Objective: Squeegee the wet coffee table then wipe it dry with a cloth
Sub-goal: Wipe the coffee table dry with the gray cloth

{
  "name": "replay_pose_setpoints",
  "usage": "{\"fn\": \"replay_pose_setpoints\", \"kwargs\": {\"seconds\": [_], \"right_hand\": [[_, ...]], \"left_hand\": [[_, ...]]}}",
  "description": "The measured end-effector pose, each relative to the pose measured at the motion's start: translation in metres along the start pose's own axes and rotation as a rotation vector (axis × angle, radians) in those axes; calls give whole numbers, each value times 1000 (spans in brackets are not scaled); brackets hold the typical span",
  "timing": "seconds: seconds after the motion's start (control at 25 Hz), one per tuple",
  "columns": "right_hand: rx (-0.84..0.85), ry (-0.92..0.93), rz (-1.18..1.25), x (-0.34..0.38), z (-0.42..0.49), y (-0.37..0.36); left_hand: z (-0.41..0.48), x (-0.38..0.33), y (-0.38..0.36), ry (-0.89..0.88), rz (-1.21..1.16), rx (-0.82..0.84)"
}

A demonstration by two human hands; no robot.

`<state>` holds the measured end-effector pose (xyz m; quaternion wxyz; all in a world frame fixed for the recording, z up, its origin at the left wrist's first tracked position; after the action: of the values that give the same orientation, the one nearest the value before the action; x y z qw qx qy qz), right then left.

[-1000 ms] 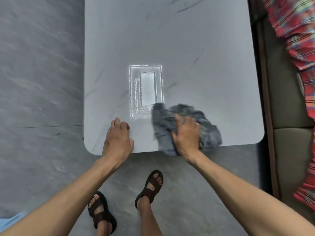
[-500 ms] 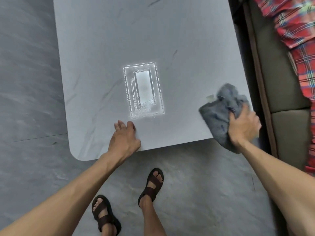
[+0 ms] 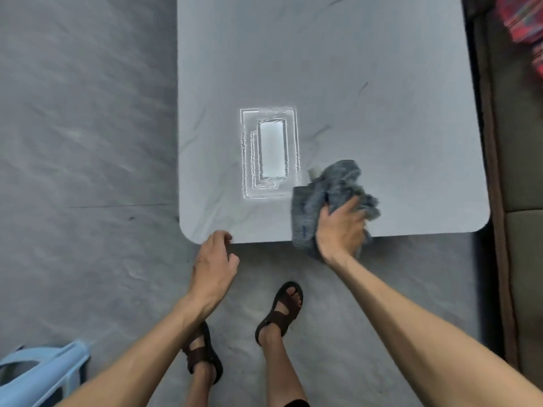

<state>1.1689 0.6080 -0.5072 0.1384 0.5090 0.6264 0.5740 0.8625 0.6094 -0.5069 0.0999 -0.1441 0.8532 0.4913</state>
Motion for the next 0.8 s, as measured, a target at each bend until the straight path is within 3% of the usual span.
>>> {"fn": "replay_pose_setpoints", "kwargs": {"seconds": [0.08, 0.2, 0.28, 0.4, 0.52, 0.6, 0.68, 0.72, 0.8], "right_hand": [[145, 114, -10, 50, -49, -44], [376, 266, -4, 119, -136, -111], [578, 308, 63, 148, -191, -150], [909, 109, 434, 167, -250, -185], [1041, -159, 869, 173, -304, -190], [1059, -370, 898, 157, -341, -191], [1070, -451, 716, 139, -373, -186], [1070, -375, 519, 134, -383, -179], [1010, 58, -45, 148, -387, -165]], "left_hand": [[-10, 43, -13, 169, -158, 176], [-21, 93, -17, 365, -668, 324], [-24, 132, 2, 409, -895, 240], [-46, 200, 38, 457, -1008, 122], [-74, 250, 75, 313, -798, 123], [-90, 268, 108, 201, -648, 76], [-103, 276, 147, 82, -459, 17], [-108, 274, 163, 6, -318, 2], [-121, 270, 188, -141, -58, -3]]}}
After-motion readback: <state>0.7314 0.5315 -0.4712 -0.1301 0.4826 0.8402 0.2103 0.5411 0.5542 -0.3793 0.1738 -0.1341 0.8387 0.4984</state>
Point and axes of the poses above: each hand's wrist, its own z-axis towards the middle knuckle, its own y-axis out of the back of the hand, x = y × z, the point moved 10 cm from there along z, towards the middle knuckle, and after that the axes turned 15 degrees about z, right-handed, at the moved point
